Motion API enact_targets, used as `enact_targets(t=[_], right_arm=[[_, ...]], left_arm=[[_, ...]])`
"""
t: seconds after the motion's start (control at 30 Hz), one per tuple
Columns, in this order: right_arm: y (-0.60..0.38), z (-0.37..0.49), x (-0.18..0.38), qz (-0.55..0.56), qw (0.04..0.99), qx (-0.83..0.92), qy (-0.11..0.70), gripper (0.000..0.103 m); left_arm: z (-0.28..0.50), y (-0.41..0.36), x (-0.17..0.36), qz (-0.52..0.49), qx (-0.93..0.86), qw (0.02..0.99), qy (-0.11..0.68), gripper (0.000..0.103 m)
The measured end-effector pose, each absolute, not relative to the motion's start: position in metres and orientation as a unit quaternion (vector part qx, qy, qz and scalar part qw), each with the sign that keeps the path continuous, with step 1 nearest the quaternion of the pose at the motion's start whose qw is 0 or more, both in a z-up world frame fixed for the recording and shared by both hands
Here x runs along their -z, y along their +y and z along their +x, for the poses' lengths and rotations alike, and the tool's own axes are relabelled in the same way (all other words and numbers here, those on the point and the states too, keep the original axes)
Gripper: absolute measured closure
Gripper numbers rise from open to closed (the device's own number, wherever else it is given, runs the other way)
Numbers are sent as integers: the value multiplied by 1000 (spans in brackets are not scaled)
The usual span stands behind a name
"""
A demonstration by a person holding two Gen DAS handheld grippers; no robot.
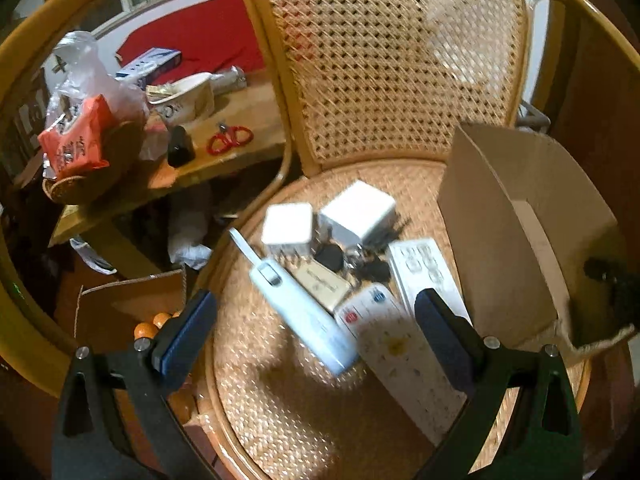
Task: Organize rigid objects
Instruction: 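Move the left gripper back over the white TV remote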
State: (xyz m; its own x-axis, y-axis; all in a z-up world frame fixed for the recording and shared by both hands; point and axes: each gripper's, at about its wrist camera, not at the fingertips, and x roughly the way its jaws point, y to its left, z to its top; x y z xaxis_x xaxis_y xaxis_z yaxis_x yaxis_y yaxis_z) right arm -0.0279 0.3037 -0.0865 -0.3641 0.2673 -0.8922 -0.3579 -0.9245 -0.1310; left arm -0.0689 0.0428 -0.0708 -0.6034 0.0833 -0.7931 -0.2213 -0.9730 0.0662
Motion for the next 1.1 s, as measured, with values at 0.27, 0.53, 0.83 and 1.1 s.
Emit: enact_targets(t=[0.27, 0.53, 0.83, 1.1], right_arm=[[303, -28, 86, -531, 189, -825, 42, 96], [304, -28, 86, -531, 190, -825, 42, 96], [303, -28, 87, -531, 189, -825, 42, 96], [303, -28, 86, -531, 190, -825, 42, 96]], left_arm=[[-57, 55, 88, -461, -876, 94, 105, 5], [-50, 66, 102, -484, -861, 112, 112, 5], [-46, 76, 110, -495, -853, 122, 113, 5], [-47, 67, 113, -515, -845, 124, 73, 5]])
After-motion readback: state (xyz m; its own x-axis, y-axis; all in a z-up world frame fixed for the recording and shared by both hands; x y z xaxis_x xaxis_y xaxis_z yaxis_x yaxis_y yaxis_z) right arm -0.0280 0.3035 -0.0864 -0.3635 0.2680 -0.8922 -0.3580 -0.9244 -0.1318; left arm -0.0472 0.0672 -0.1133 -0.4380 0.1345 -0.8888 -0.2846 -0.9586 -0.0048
